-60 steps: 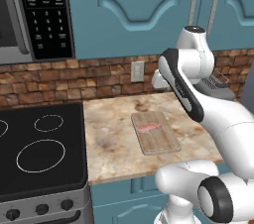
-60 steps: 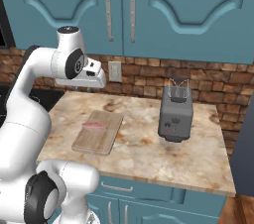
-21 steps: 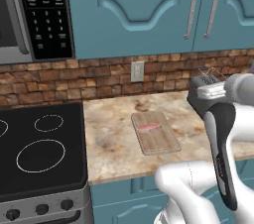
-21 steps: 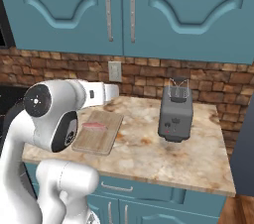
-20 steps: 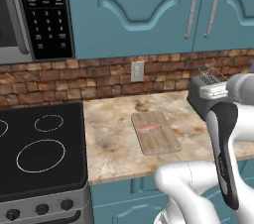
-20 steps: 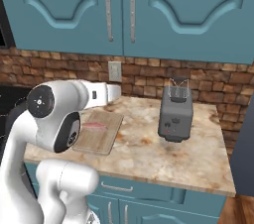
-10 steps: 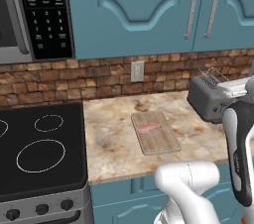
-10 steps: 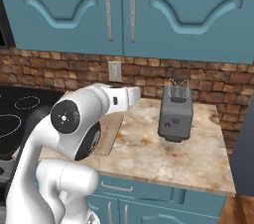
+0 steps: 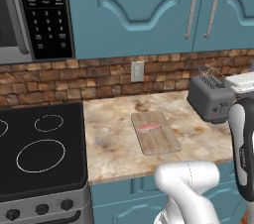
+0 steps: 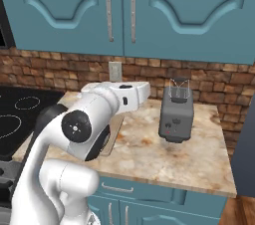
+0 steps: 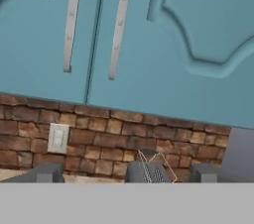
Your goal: Open the cabinet, retrieve the rolling pin, and place it next to the meat on the cutting board to prepare for tenderizing.
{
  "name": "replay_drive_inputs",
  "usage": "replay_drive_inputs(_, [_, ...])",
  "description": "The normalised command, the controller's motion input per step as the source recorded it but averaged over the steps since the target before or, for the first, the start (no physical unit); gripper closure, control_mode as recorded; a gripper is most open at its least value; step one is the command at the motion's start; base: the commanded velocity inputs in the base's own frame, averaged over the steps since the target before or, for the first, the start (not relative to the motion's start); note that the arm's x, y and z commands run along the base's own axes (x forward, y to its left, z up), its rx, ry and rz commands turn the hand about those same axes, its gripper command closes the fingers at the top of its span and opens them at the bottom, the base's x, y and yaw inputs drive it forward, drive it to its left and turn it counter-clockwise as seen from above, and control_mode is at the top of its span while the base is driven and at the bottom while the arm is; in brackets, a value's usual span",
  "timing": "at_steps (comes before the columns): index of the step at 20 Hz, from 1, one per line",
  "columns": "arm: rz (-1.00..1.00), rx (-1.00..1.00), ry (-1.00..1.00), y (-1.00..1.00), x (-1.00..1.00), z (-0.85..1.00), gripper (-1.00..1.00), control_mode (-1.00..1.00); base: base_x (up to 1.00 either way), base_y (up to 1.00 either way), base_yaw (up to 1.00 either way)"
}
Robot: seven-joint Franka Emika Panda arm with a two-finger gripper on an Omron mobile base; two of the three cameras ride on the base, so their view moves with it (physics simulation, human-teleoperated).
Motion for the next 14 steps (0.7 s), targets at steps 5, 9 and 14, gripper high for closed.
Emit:
replay_drive_inputs(5, [-0.03,0.0,-0.04,0.0,0.28,0.35,-1.0,-1.0,0.0,0.0,0.0])
replay_drive_inputs(9, [-0.04,0.0,-0.05,0.0,0.38,0.42,-1.0,-1.0,0.0,0.0,0.0])
replay_drive_inputs(14, [-0.01,0.0,-0.11,0.0,0.31,0.38,-1.0,-1.0,0.0,0.0,0.0])
